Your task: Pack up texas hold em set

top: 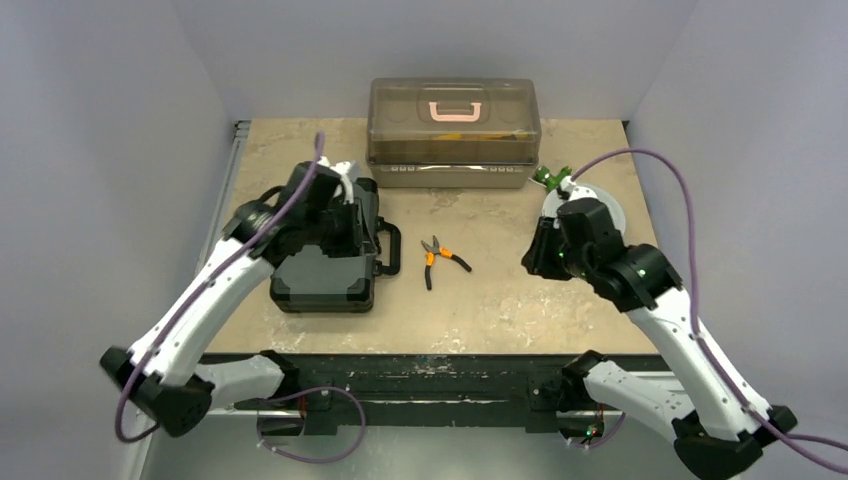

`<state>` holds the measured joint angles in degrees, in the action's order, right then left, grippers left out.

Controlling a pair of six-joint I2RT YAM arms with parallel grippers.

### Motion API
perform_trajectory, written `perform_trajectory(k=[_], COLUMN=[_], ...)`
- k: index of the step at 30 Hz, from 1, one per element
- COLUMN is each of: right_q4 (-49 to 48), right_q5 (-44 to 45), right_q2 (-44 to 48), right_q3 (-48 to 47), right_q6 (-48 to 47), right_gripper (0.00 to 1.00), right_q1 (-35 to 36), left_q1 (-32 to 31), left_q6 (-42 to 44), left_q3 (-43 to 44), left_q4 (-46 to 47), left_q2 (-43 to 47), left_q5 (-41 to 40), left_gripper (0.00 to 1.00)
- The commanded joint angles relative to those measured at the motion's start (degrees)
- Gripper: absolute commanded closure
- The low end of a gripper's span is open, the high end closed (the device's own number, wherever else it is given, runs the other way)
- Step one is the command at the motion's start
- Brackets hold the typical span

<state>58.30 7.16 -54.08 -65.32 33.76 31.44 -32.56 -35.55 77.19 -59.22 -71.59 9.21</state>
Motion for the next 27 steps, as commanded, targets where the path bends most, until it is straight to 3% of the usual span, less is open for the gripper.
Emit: perform_trajectory(k=[1,5,9,19,27], right_q4=[5.8,9.1,12.0,18.0,19.6], right_q5=[9.2,12.3,13.5,20.5,23.0], right_q2=[4.8,7.3,9.4,13.0,14.0], right_q3=[-7.8,-12.4,-16.5,-27.5,-34.1], right_q6=[-0.1,-0.2,0.4,1.4,1.1], right_gripper=[0.64,0.38,0.02,0.01,0.01], right_q1=[0.0,0.0,0.1,0.0,0.1], left_q1=[0.0,0.1,0.1,0.1,0.0], left_q6=[-1.2,0.8,2.1,4.9,5.0], left_q3=[1.4,2.6,4.6,9.7,10.2], left_q4=[2.3,2.6,2.1,1.2,1.5], left_q2=[13.5,22.9,29.8,39.8,43.8], left_q5=[-6.8,-11.0,-15.3,-25.9,-28.4], left_gripper=[0.67,0.41,0.23,0.00,0.00])
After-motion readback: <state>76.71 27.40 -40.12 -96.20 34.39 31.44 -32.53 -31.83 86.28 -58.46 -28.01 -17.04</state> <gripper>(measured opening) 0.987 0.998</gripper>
